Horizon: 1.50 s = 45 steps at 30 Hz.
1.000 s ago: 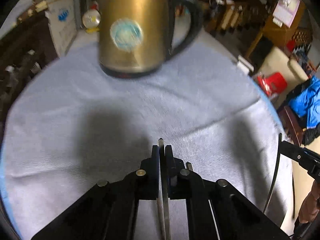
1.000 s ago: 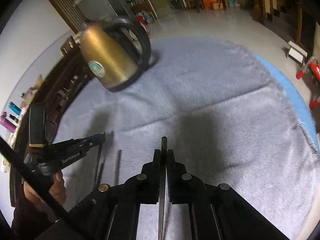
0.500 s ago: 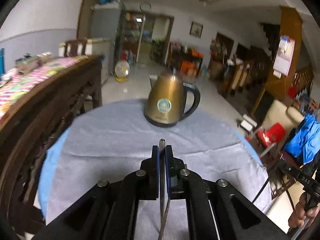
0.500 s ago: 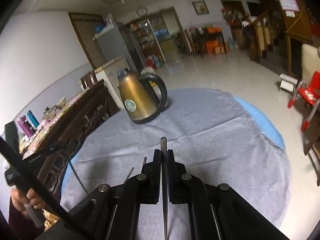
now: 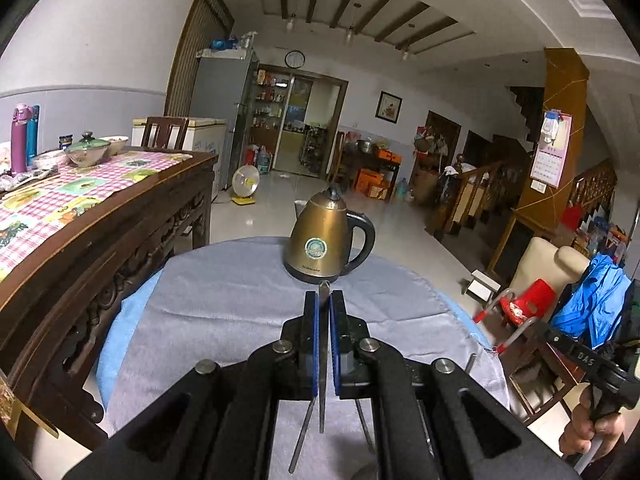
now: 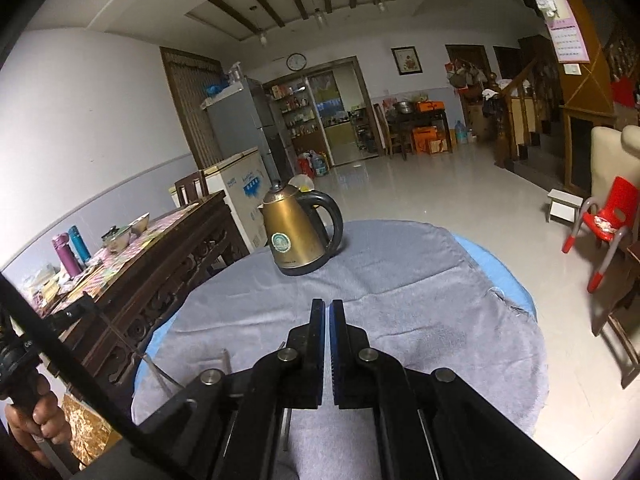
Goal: Organize utensils
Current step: 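Lift both held chopsticks and carry them over the metal cup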
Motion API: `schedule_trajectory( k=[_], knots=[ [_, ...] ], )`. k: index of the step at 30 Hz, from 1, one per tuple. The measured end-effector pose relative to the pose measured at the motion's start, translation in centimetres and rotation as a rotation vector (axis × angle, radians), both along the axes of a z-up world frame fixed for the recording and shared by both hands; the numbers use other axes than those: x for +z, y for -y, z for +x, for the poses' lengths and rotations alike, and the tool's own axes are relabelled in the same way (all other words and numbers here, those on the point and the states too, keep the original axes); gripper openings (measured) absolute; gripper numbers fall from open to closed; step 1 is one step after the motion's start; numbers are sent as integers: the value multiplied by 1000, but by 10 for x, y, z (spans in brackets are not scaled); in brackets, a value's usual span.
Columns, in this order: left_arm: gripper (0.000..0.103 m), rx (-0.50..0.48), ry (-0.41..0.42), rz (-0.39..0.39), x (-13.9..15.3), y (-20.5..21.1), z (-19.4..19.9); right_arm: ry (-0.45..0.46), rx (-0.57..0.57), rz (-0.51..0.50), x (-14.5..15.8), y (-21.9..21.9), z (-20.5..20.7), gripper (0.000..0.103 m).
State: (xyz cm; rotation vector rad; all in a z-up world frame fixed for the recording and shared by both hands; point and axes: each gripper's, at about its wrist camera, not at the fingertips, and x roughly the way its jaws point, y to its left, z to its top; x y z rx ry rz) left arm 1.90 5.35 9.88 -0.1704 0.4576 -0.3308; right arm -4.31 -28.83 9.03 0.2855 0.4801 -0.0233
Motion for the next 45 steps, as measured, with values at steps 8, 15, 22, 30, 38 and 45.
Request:
schedule_trajectory(
  k=[8, 15, 22, 30, 38, 45],
  knots=[
    [5, -6, -6, 13, -6, 0, -14, -211, -24, 183, -48, 56, 9, 15],
    [5, -3, -17, 15, -14, -6, -20, -564, 158, 98, -131, 63, 36, 39],
    [5, 11, -40, -1, -12, -15, -27, -660, 387, -164, -172, -7, 71, 39],
    [5, 22, -57, -23, -12, -19, -34, -711, 452, -298, -209, -38, 105, 24],
    [5, 10, -68, -39, -10, -18, -38, -672, 311, -248, -204, -8, 94, 5],
    [5, 8, -22, -44, 4, -16, -53, -460, 200, -91, -141, 29, 58, 5]
  ],
)
